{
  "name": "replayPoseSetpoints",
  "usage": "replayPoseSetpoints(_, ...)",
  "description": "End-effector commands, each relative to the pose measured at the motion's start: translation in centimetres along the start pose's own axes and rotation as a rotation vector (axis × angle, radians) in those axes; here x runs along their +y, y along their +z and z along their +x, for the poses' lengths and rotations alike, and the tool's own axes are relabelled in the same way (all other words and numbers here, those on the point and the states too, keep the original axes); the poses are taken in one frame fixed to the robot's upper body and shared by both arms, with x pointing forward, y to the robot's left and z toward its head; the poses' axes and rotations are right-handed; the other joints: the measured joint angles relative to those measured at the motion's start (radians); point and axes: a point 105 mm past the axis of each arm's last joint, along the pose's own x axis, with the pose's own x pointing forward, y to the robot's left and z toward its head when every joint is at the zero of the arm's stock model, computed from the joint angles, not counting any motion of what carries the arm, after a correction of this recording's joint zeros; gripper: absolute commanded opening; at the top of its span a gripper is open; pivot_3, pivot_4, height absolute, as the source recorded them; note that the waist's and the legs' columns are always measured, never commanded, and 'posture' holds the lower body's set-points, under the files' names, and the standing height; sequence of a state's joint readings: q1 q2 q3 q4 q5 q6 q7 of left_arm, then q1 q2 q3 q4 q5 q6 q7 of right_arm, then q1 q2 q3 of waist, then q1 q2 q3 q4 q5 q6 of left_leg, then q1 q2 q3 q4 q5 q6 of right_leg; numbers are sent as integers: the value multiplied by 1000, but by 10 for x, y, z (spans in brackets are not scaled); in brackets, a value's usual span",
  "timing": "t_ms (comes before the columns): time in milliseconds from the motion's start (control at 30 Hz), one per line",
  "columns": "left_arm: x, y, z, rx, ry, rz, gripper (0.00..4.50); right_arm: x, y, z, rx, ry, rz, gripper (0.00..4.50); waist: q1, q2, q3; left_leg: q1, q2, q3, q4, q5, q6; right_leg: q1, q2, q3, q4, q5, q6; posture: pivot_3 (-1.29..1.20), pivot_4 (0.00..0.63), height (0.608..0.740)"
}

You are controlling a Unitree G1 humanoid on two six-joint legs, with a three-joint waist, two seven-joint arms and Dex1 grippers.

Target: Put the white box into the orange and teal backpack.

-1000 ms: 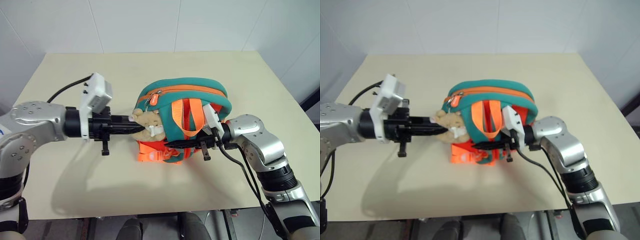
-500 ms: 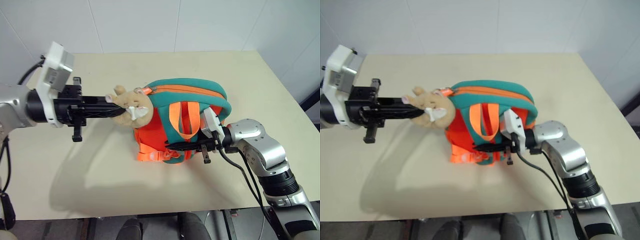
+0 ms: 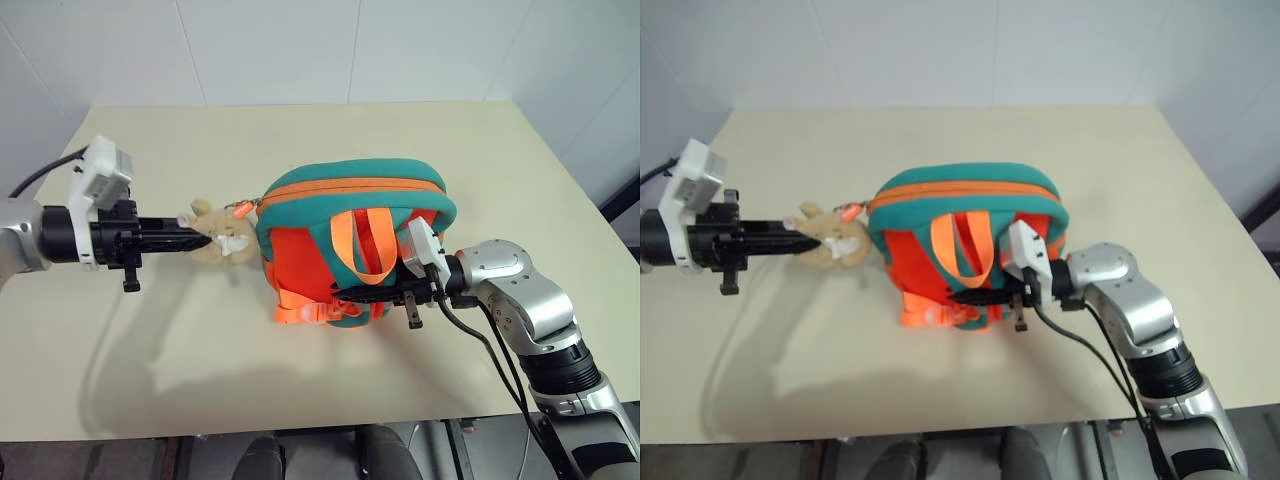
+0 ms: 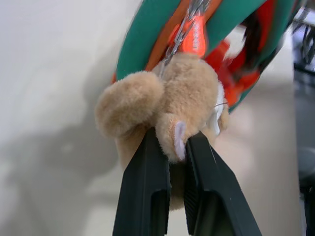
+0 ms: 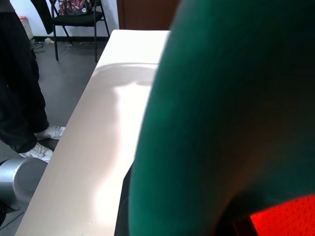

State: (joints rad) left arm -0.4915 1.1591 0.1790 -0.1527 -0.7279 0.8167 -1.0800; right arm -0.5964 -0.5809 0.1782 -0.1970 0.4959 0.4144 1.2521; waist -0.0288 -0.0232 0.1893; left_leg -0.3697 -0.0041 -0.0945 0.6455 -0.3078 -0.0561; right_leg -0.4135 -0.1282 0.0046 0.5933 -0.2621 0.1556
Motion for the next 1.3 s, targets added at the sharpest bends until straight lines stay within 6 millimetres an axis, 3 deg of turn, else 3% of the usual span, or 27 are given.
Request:
replayPoseSetpoints(33, 14, -29, -4, 167, 68, -7, 65, 0, 8, -3, -16, -8, -35, 490, 0, 0, 0, 0, 0, 0, 0, 0, 0, 0, 0, 0, 0, 0, 0, 0, 150, 740)
replayPoseSetpoints(300, 13, -44, 21, 217, -25, -7, 62, 0, 9, -3, -15, -7, -34, 490, 1, 0, 0, 0, 0, 0, 0, 0, 1, 0, 0, 0, 0, 0, 0, 0, 150, 740)
replayPoseSetpoints(833, 47, -72, 64, 340, -36, 48, 61, -3, 10, -1, -15, -2, -37, 490, 3, 0, 0, 0, 0, 1, 2, 0, 1, 0, 0, 0, 2, 0, 0, 0, 150, 740)
replayPoseSetpoints(933, 52, -63, 68, 301, -2, 89, 61, -5, 11, -2, -14, -13, -40, 490, 3, 0, 0, 1, 0, 1, 2, 0, 1, 0, 0, 0, 3, 0, 0, 0, 150, 740)
replayPoseSetpoints(1033, 60, -38, 70, 170, 61, 96, 61, -8, 12, -3, -9, -53, -36, 490, 8, 0, 0, 1, 0, 0, 3, 0, 1, 1, 0, 0, 4, 0, 0, 0, 150, 740)
replayPoseSetpoints(1100, 57, -19, 67, 68, 61, 77, 61, -9, 12, -4, -8, -80, -30, 490, 8, 0, 0, 0, 0, 0, 4, 0, 1, 0, 0, 0, 4, 0, 1, 0, 150, 740)
replayPoseSetpoints(1167, 52, -15, 62, 49, 57, 90, 61, -8, 15, -4, -21, -98, -14, 490, 6, 0, 0, -1, 0, 0, 4, 0, 1, 0, 0, 0, 4, 0, 1, 0, 150, 740)
replayPoseSetpoints(1300, 45, -11, 53, 11, 72, 93, 1385, -2, 19, -6, -25, -91, 20, 1851, 3, 0, 0, -1, 0, 0, 2, 1, -1, 0, 0, 0, 2, 0, 1, 0, 150, 740)
